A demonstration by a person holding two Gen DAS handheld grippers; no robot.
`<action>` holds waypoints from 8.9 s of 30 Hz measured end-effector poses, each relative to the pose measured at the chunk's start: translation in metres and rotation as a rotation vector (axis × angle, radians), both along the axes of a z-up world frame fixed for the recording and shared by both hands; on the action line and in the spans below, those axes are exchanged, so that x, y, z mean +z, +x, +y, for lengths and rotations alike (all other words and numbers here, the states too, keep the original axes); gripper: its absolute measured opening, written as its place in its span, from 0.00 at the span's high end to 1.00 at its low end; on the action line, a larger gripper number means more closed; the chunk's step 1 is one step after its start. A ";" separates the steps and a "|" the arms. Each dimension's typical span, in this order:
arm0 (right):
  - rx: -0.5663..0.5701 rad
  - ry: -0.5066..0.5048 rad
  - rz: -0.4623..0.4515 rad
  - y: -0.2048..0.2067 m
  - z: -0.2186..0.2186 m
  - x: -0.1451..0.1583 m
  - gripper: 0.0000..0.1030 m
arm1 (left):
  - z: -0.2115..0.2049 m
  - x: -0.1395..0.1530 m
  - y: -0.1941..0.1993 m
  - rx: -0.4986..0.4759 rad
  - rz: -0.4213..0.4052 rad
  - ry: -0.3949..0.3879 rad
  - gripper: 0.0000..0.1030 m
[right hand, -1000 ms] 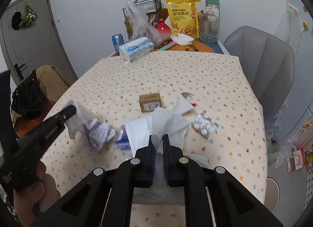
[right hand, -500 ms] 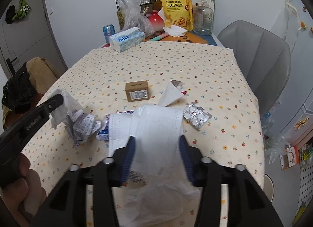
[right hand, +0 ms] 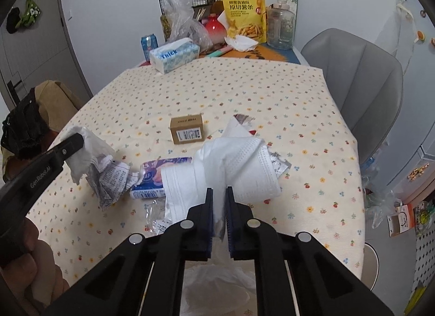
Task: Collect trash
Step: 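Carry the tissue in the left gripper while the right gripper carries the paper to the bin, then open the right gripper over the bin, then open the left gripper, then move both open grippers back over the table, then grasp the crumpled silver wrapper with the left gripper while the right gripper grasps white plastic, then carry the wrapper in the left gripper while the right gripper carries the plastic to the bin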
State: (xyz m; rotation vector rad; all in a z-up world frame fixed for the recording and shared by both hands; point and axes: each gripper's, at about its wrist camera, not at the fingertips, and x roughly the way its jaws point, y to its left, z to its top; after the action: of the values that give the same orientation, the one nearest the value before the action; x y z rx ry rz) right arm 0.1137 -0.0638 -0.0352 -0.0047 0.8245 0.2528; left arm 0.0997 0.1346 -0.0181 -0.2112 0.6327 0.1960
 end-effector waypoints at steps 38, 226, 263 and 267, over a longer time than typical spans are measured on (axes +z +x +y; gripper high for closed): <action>-0.334 -0.020 -0.210 -0.099 -0.186 0.077 0.92 | -0.208 0.068 -0.043 -0.287 -0.134 0.086 0.95; -0.042 -0.058 0.064 -0.058 -0.028 -0.030 0.83 | -0.029 -0.038 -0.014 0.005 0.072 0.067 0.15; -0.245 0.016 -0.111 -0.108 -0.148 0.043 0.84 | -0.162 0.036 -0.040 -0.232 -0.055 0.146 0.97; -0.287 0.021 -0.114 -0.111 -0.173 0.043 0.84 | -0.190 0.038 -0.040 -0.276 -0.062 0.156 0.97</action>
State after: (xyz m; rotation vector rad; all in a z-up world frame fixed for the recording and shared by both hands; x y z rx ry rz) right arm 0.0023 -0.2369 0.0078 0.1175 0.6990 -0.0099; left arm 0.0595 -0.0556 0.0201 0.0211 0.5752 -0.0278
